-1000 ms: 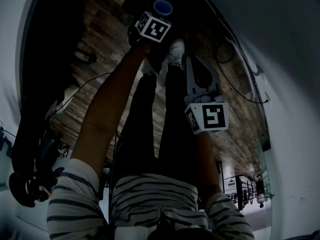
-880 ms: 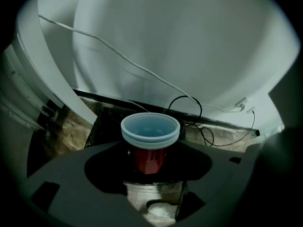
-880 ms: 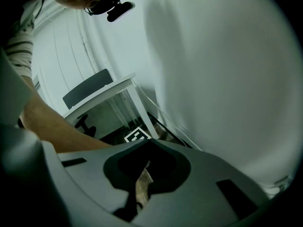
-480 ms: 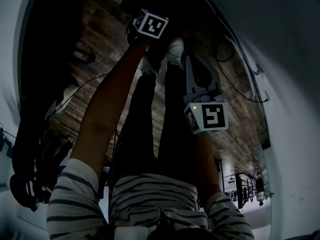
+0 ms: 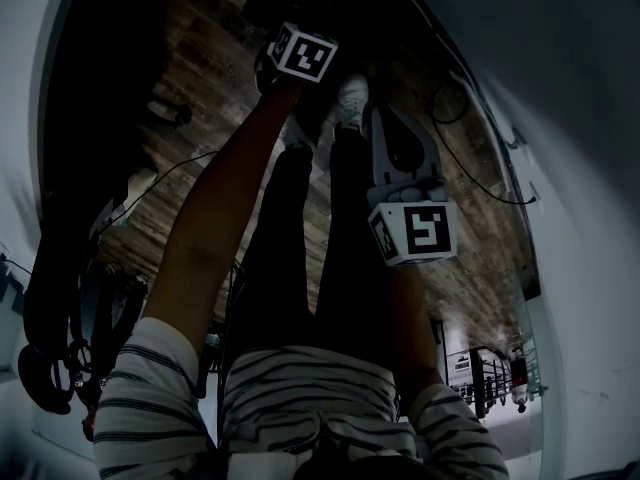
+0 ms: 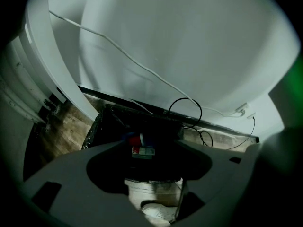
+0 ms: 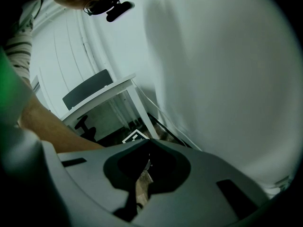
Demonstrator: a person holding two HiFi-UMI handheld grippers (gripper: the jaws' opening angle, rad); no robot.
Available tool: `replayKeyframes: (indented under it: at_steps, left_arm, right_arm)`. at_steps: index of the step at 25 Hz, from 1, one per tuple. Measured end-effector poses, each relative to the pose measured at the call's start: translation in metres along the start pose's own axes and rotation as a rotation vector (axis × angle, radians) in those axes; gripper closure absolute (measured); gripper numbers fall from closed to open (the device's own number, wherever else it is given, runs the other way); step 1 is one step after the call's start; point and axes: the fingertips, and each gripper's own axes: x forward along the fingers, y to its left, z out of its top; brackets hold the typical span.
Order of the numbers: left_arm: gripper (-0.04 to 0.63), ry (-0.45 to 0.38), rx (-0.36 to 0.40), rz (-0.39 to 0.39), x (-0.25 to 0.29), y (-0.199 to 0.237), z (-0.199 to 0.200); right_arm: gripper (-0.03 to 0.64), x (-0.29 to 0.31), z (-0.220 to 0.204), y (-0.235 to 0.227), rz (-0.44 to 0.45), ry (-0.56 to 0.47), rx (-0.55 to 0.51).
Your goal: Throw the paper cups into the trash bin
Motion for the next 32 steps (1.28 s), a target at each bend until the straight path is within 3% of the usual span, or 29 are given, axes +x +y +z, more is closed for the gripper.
replayKeyframes:
  at_steps: [13,32]
  left_arm:
    - [0.305,-0.044,-0.031,0.012,-0.033,-0.002,0.004]
    - [0.393,-0.172,-0.084,0.018,-0.115,-0.024,0.029]
  right_arm:
    - [0.607,-0.013,0.010,0.014,0.010,-0.024,-0.008]
    - [0.607,-0.041,0.043,0.035,0.012,-0.066,-0.051]
